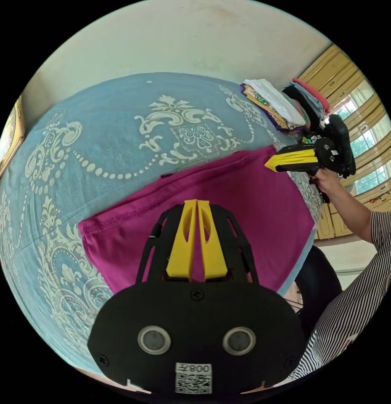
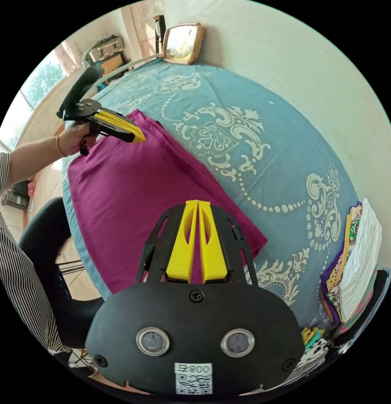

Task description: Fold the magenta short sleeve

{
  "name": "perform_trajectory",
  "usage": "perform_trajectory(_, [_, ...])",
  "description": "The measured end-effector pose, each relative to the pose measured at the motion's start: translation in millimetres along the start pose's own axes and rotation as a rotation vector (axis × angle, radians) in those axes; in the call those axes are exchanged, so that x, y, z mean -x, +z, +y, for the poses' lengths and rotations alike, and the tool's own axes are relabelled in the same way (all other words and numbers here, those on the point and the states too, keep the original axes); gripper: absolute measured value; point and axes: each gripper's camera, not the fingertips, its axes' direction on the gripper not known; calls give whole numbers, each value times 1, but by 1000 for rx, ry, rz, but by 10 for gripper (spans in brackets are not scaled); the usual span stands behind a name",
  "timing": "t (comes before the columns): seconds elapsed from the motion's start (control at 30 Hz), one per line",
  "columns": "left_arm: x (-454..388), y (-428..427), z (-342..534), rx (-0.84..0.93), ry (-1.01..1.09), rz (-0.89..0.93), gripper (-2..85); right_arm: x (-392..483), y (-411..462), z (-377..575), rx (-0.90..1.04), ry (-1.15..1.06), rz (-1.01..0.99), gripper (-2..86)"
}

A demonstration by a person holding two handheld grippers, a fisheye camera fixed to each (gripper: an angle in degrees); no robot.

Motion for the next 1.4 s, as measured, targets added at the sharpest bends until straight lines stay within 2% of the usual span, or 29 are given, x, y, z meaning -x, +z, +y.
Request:
perform_trajectory(0.07, [10, -6, 2, -22, -36, 30, 1, -9, 12, -1, 35, 39, 3, 1])
perform_trajectory(0.2, [24, -38, 17, -104, -106, 58, 2, -38, 1, 7, -12, 163, -147, 1])
perform_trajectory(0.33, [38, -45, 32, -48, -153, -4, 2, -38, -12, 24, -60, 184, -69, 1])
perform_trajectory(0.4, [46, -61, 50, -91, -190, 20, 1, -50, 2, 32, -21, 214, -104, 1])
perform_trajectory(0.53, [47, -111, 101, -163, -216, 7, 1, -65, -24, 62, -112, 287, -151, 1])
perform_trajectory(0.73, [37, -152, 224, -129, -334, 82, 2, -56, -58, 179, -205, 380, -285, 2])
perform_trajectory(0.8, [33, -147, 259, -40, -391, 70, 2, -38, -61, 236, -201, 427, -346, 3])
perform_trajectory(0.87, [35, -143, 276, -9, -415, 46, 3, -27, -49, 270, -150, 470, -354, 3])
perform_trajectory(0.97, [37, -169, 289, -70, -474, 72, 4, -28, -23, 312, -55, 558, -394, 6])
perform_trajectory(1.13, [19, -218, 323, -133, -483, 62, 15, -29, -61, 370, -189, 634, -348, 24])
perform_trajectory(1.3, [21, -224, 365, -107, -610, 173, 30, -13, -38, 455, -176, 760, -466, 67])
perform_trajectory(1.4, [17, -225, 363, -54, -609, 191, 22, -11, -20, 481, -187, 800, -524, 67])
